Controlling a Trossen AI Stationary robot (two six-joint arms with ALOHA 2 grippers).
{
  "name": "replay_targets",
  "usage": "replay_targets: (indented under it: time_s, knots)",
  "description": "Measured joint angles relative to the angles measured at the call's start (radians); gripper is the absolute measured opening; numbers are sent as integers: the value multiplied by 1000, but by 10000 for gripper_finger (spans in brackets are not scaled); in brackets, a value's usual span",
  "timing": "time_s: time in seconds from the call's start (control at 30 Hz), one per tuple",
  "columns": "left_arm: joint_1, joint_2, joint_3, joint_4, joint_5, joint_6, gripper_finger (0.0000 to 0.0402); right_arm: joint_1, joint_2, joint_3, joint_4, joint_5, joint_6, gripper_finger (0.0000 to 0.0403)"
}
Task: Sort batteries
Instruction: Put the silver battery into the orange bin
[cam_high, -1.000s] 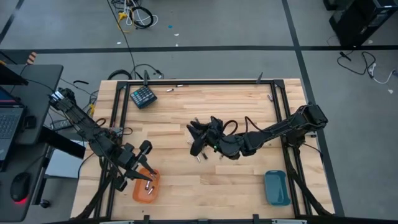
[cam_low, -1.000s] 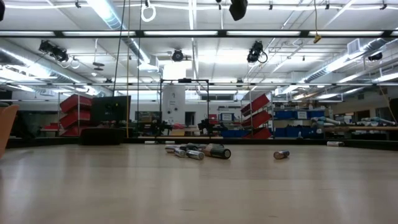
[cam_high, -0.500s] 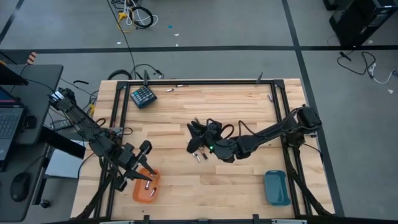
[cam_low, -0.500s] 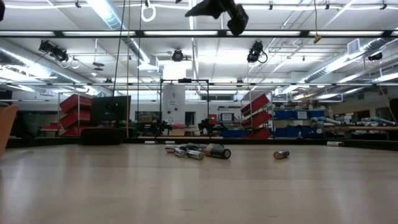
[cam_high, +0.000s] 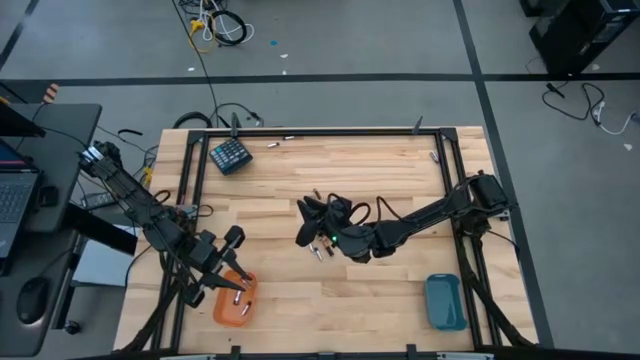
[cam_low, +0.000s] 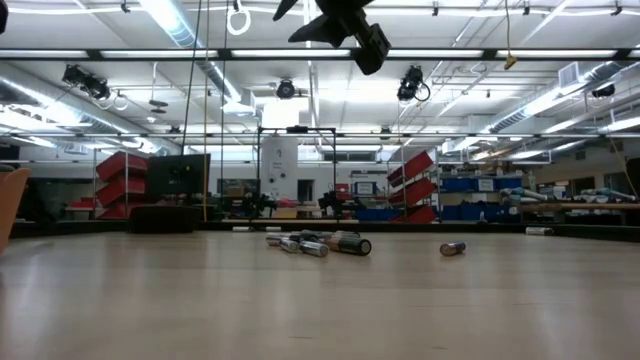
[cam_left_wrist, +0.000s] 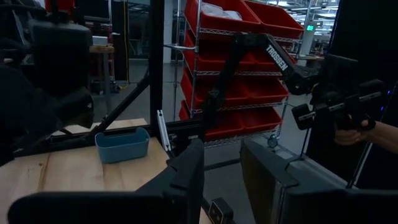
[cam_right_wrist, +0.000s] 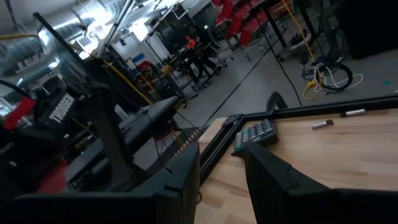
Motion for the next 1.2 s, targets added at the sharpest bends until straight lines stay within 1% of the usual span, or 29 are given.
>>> replay_targets:
  time_s: [0.83, 1.2]
  knots:
    - [0, 0, 0, 0, -1, 0, 103, 0, -1, 0, 0, 2, 16, 114]
    - [0, 0, 1, 0, -1, 0, 103, 9, -2, 0, 138, 24, -42, 114]
